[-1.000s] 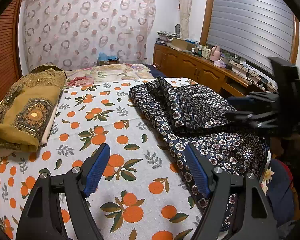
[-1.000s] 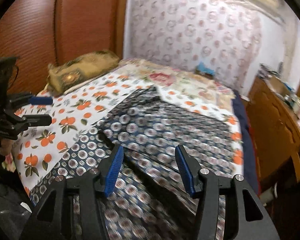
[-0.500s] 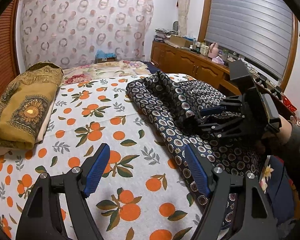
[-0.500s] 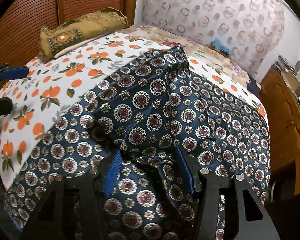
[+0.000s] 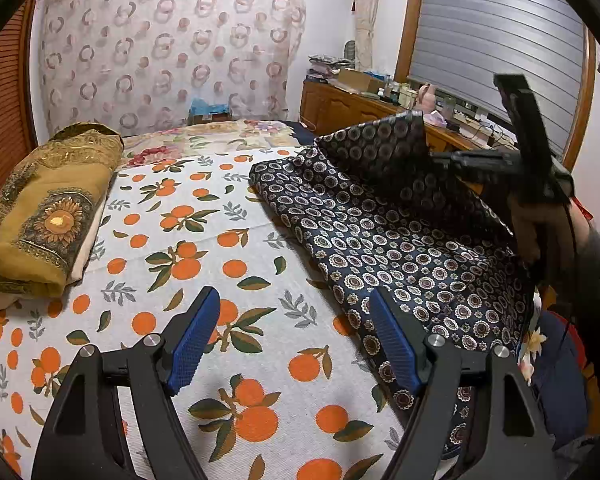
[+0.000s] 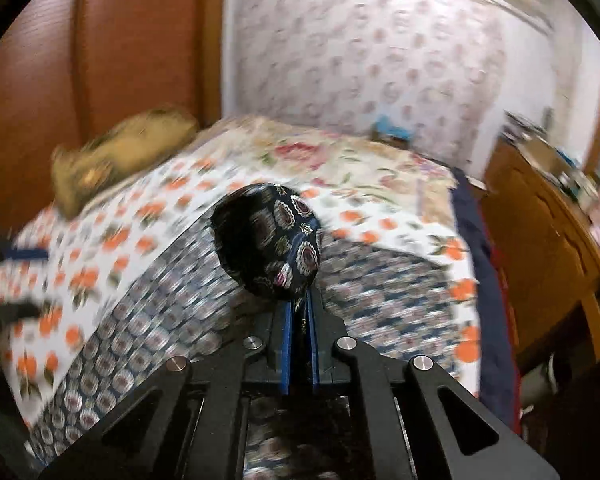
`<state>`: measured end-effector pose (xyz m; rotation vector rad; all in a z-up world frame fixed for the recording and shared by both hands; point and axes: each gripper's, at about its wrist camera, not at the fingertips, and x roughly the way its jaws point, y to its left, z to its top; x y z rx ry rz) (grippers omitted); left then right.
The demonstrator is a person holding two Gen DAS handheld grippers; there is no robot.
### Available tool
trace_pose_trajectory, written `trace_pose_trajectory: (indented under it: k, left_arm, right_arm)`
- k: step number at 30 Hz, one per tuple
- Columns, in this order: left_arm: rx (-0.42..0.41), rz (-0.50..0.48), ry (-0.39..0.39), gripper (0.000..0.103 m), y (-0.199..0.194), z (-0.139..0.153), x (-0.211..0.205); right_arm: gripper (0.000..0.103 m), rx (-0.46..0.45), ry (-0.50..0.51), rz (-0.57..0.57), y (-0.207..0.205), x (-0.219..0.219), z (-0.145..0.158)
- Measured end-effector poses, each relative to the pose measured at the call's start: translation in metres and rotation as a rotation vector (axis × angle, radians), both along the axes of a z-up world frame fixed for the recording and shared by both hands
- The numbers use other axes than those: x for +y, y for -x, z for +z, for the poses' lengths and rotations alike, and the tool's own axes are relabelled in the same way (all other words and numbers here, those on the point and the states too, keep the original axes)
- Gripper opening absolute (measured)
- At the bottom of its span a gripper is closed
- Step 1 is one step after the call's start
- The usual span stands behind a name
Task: Fold small clothes
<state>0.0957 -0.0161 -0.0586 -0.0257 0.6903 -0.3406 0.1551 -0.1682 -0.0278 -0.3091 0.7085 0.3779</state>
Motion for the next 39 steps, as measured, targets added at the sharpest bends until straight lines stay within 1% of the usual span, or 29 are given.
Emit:
trace_pose_trajectory:
  k: [3,5,6,7,8,9,11,12,14,17,18,19,20,21,23,25,27,30,32,33,34,36,39]
  left_arm:
    - [0.003,-0.003,-0.001,0.078,0.000,0.000,0.000]
    - [0.003,-0.005,-0.002,0.078,0.000,0.000,-0.001]
    - [0.004,-0.006,-0.003,0.078,0.000,0.000,-0.001]
    - [0.004,-0.006,-0.005,0.078,0.000,0.000,-0.002]
    - [0.005,-0.006,-0.005,0.078,0.000,0.000,-0.002]
    - [0.005,-0.007,-0.004,0.078,0.000,0.000,-0.002]
    - [0.008,-0.008,-0.001,0.078,0.000,0.000,-0.003]
    - [0.007,-0.009,-0.001,0.078,0.000,0.000,-0.003]
    - [0.008,-0.009,-0.002,0.078,0.000,0.000,-0.003]
    - [0.012,-0.008,-0.003,0.078,0.000,-0.001,-0.003]
    - [0.012,-0.008,-0.002,0.078,0.000,-0.001,-0.003]
    - [0.013,-0.008,-0.001,0.078,-0.001,-0.002,-0.004]
    - [0.014,-0.008,0.000,0.078,-0.001,-0.002,-0.004]
    - [0.015,-0.009,0.000,0.078,-0.001,-0.003,-0.004]
    - [0.015,-0.011,-0.002,0.078,0.000,-0.003,-0.005]
    - [0.014,-0.013,-0.003,0.078,0.000,-0.003,-0.006]
    - [0.014,-0.015,-0.002,0.078,0.000,-0.003,-0.007]
    - [0.015,-0.020,-0.001,0.078,0.000,-0.004,-0.008]
    - [0.012,-0.025,-0.001,0.078,0.000,-0.004,-0.010]
    - [0.010,-0.030,-0.005,0.078,0.001,-0.004,-0.011]
    - [0.009,-0.031,-0.009,0.078,0.001,-0.004,-0.013]
    - [0.006,-0.031,-0.016,0.078,0.001,-0.004,-0.015]
    - [0.008,-0.028,-0.015,0.078,0.001,-0.005,-0.015]
  right_arm:
    - [0.007,0.012,-0.029,-0.078,-0.016,-0.021,0.002]
    - [0.008,0.037,-0.046,-0.130,-0.028,-0.033,-0.001]
    - [0.013,0.057,-0.061,-0.147,-0.034,-0.039,-0.003]
    - [0.020,0.068,-0.072,-0.148,-0.038,-0.041,-0.004]
    - [0.024,0.076,-0.079,-0.139,-0.040,-0.042,-0.005]
    - [0.032,0.088,-0.087,-0.128,-0.043,-0.041,-0.006]
    - [0.042,0.110,-0.099,-0.116,-0.047,-0.036,-0.007]
    - [0.044,0.114,-0.096,-0.116,-0.049,-0.036,-0.009]
    - [0.044,0.126,-0.089,-0.116,-0.055,-0.037,-0.012]
    - [0.044,0.155,-0.069,-0.145,-0.063,-0.042,-0.021]
    - [0.044,0.169,-0.069,-0.150,-0.067,-0.044,-0.023]
    - [0.031,0.180,-0.072,-0.149,-0.070,-0.046,-0.022]
    - [0.022,0.184,-0.074,-0.142,-0.072,-0.047,-0.023]
    - [0.009,0.186,-0.069,-0.135,-0.073,-0.047,-0.023]
    - [0.004,0.179,-0.067,-0.120,-0.074,-0.047,-0.021]
    - [0.003,0.136,-0.067,-0.108,-0.069,-0.049,-0.014]
    - [0.003,0.102,-0.070,-0.119,-0.065,-0.052,-0.006]
    - [0.003,0.054,-0.043,-0.190,-0.062,-0.060,-0.001]
    - [0.004,0.049,-0.031,-0.237,-0.062,-0.064,-0.003]
    - [0.012,0.057,-0.033,-0.241,-0.062,-0.064,-0.005]
    - [0.027,0.060,-0.029,-0.245,-0.060,-0.064,-0.007]
    - [0.042,0.046,-0.008,-0.255,-0.053,-0.064,-0.009]
    - [0.052,0.035,0.001,-0.236,-0.037,-0.062,-0.009]
